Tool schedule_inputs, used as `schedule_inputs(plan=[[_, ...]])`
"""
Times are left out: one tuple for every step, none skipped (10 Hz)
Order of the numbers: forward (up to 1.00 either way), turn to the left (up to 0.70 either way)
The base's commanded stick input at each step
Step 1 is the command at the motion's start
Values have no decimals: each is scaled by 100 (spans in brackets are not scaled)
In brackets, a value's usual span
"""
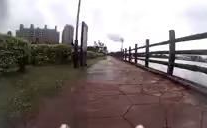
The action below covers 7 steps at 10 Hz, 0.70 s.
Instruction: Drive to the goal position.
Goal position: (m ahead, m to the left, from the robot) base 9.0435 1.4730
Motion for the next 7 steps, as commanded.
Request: schedule_inputs(plan=[[85, 1], [85, 1], [85, 1], [85, 1], [85, 1], [85, 1], [85, 1]])
